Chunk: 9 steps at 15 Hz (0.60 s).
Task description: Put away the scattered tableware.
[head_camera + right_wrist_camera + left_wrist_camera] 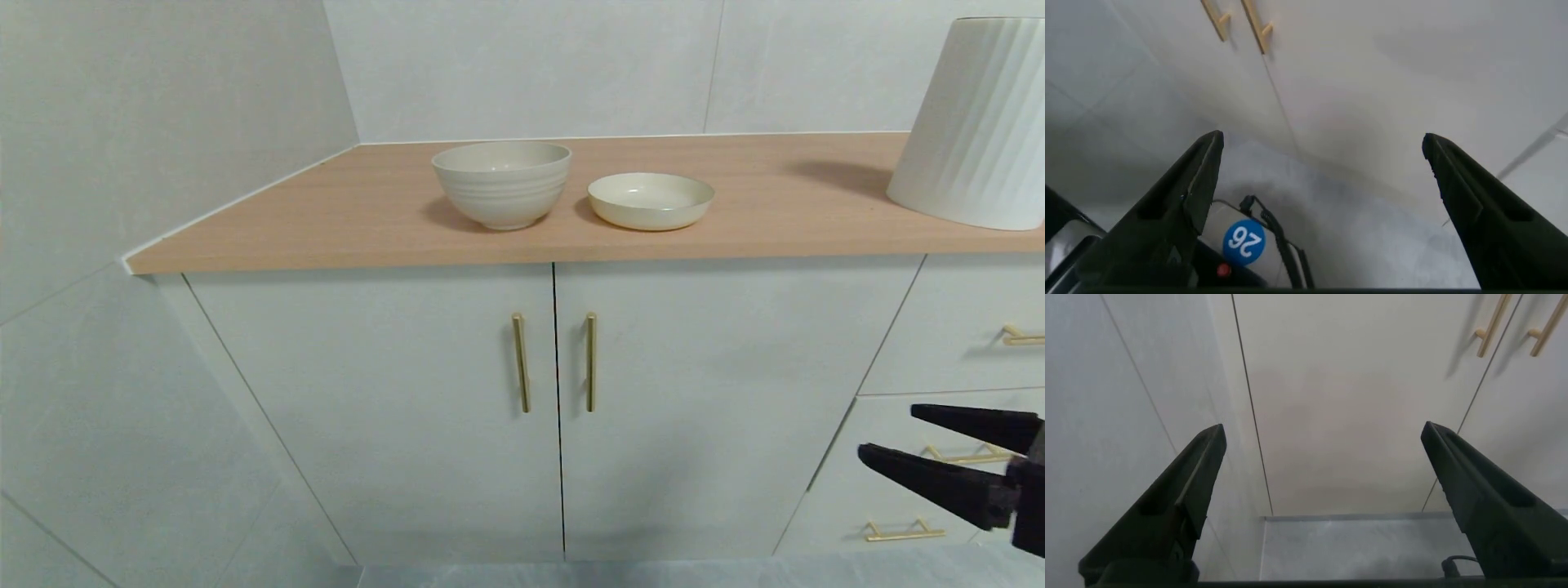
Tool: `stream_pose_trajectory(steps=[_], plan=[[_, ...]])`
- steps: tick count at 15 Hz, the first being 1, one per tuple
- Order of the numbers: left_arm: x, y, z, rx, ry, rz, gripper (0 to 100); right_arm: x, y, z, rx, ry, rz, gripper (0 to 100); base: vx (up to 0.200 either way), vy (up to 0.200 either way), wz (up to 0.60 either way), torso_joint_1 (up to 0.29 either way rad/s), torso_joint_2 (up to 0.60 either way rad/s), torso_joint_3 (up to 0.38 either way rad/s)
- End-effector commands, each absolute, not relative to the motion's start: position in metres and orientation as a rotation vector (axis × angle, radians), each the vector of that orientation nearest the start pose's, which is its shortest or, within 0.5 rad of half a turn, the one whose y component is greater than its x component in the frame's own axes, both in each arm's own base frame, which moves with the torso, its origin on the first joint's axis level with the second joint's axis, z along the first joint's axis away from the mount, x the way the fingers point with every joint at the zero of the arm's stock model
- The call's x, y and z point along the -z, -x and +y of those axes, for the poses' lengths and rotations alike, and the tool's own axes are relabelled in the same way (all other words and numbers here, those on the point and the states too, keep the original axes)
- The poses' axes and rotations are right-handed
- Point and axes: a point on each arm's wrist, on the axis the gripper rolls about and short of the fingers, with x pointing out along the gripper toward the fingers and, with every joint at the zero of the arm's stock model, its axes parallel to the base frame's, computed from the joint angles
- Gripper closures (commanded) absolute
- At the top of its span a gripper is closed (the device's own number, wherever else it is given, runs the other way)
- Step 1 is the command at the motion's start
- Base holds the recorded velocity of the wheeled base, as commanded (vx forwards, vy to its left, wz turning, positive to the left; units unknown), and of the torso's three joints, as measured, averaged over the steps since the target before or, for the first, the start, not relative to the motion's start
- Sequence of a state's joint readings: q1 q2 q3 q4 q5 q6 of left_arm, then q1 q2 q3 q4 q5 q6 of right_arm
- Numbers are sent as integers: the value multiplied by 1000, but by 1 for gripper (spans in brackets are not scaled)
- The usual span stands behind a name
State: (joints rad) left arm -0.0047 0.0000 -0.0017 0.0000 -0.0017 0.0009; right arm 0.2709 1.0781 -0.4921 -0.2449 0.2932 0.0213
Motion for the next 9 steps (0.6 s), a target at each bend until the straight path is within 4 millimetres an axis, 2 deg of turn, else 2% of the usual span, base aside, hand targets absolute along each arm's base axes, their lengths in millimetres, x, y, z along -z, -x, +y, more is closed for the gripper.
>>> stream_pose_trajectory(steps=[1, 5, 9], plan=[[-76, 23, 0, 6, 0, -2, 0, -198, -186, 74, -606, -11, 441, 0, 0, 0, 0, 0, 0, 0], [-76, 23, 0, 6, 0, -2, 0, -209, -219, 115, -703, -6, 447, 0, 0, 0, 0, 0, 0, 0], [-76, 23, 0, 6, 0, -2, 0, -199, -237, 148, -765, -37, 507, 0, 0, 0, 0, 0, 0, 0]])
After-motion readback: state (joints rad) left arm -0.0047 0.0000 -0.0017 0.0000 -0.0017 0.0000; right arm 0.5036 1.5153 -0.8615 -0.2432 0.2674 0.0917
